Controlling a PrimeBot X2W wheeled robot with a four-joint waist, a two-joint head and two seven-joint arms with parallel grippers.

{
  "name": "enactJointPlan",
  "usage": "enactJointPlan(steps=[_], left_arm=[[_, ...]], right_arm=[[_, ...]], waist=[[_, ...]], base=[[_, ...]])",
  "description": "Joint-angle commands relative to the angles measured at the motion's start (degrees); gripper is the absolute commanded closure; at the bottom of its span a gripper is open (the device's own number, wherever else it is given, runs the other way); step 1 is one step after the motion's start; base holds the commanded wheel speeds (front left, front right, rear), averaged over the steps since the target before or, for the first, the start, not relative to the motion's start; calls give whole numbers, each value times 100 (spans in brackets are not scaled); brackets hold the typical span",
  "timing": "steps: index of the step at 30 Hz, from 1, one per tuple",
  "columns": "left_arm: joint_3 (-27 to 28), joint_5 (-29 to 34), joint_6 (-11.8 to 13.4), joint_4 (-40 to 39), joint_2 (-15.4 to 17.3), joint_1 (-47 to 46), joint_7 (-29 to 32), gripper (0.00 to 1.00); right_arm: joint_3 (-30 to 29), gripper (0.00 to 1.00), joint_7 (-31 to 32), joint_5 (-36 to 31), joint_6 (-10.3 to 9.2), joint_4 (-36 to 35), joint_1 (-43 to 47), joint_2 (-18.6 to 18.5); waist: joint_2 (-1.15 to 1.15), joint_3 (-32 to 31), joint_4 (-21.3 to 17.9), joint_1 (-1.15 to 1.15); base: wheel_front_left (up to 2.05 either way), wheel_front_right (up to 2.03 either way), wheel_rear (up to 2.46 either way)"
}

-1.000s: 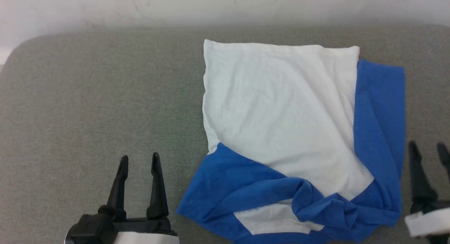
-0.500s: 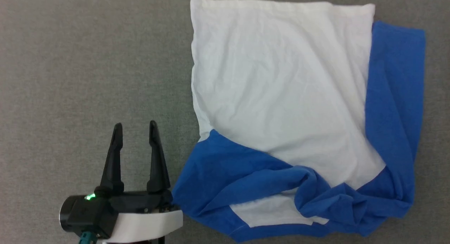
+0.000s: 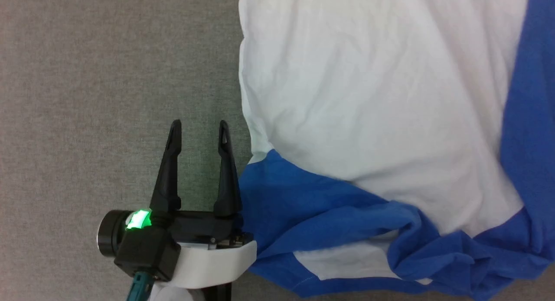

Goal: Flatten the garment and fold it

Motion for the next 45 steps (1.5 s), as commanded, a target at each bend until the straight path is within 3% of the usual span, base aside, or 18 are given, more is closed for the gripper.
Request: enactJointPlan(steps=[1,11,12,13,14,15,22,28,36,45], left_arm=[[-33,55,50,-14,-22,-97,-28,0],[-196,171,158,-87,-67,-190,-28,0],[-197,176,163,-94,-69,-188,-28,0],[-196,181,167,-98,-70,-185,-28,0],[-192,182,169,-97,-71,-179,-28,0],[-186,183,167,-90,-72,-171,-28,0],[-100,158,129,-20,-63,-83,-28,0],[111,11,53,24,28,92,-28,0],[425,-321,-74,52,192,532,-28,0],[650,-596,-155,84,333,915,-28,0]], right_arm=[[44,0,-49,-48,-5,76,-130,-41],[360,0,-178,10,-5,553,-339,-213],[390,12,-184,38,-5,575,-348,-224],[395,58,-231,41,-5,607,-369,-234],[428,86,-277,28,-5,625,-385,-249],[469,100,-309,25,-5,644,-394,-258],[440,100,-744,190,-5,831,-406,-188],[240,100,-1271,596,-5,606,156,-219],[-695,100,-1621,1072,-5,252,1467,-387],[-1776,100,-1661,946,-5,118,2505,-305]], waist=[[0,341,253,-2],[0,562,438,-2],[0,555,444,-2],[0,541,447,-2],[0,520,449,-2],[0,490,447,-2],[0,146,346,-2],[0,-544,213,-2],[0,-1437,-4,-2],[0,-2052,-121,-2]], base=[[0,0,0],[0,0,0],[0,0,0],[0,0,0],[0,0,0],[0,0,0],[0,0,0],[0,0,0],[0,0,0],[0,0,0]])
